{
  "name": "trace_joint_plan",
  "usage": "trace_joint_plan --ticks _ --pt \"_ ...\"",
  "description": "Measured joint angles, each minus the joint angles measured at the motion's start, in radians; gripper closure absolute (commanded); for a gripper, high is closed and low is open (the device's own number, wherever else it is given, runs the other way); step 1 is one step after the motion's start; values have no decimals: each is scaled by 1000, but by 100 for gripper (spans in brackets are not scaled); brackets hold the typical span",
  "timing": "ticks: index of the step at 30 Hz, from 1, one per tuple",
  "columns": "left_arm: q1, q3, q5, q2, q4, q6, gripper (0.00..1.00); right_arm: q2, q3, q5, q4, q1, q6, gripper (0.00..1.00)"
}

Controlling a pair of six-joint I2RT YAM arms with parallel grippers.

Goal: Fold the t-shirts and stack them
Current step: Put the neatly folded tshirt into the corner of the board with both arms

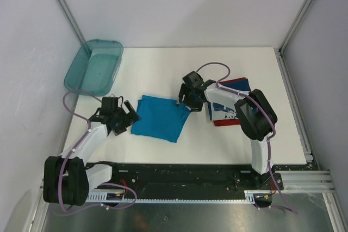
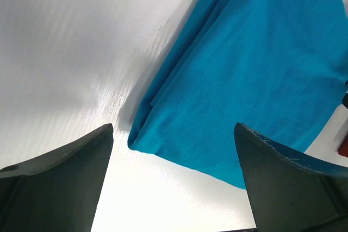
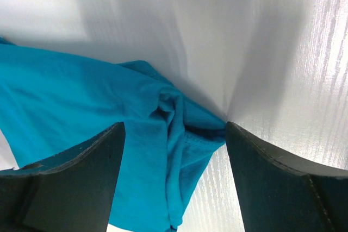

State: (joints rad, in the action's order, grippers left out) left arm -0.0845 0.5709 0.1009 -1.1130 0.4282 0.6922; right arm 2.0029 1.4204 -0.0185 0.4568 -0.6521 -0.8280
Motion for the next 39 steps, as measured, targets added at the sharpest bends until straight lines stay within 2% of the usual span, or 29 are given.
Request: trace_joint_plan --ticks 8,11,17,21,24,29,33,36,39 --pt "1 -3 1 -18 0 0 4 2 0 37 14 -11 -7 23" --pt "1 -3 4 -26 0 0 6 2 0 42 16 -13 -6 27" --pt "1 -3 8 -56 0 0 11 16 0 37 11 -17 -9 43" --pt "2 -3 11 -79 0 8 18 26 0 36 -10 -30 -16 57" --pt "1 -9 16 -92 -4 15 23 34 0 35 -25 -40 -22 64" --pt "-6 -14 17 -111 -9 19 37 37 0 32 -28 -44 -29 74" --pt "-15 -14 19 -122 -18 26 53 37 0 32 -31 -45 -33 85" --pt "-21 -14 23 -124 -24 33 69 37 0 32 -34 -45 -34 95" --pt "-27 -14 30 -124 -28 42 93 37 0 34 -37 -46 -31 99"
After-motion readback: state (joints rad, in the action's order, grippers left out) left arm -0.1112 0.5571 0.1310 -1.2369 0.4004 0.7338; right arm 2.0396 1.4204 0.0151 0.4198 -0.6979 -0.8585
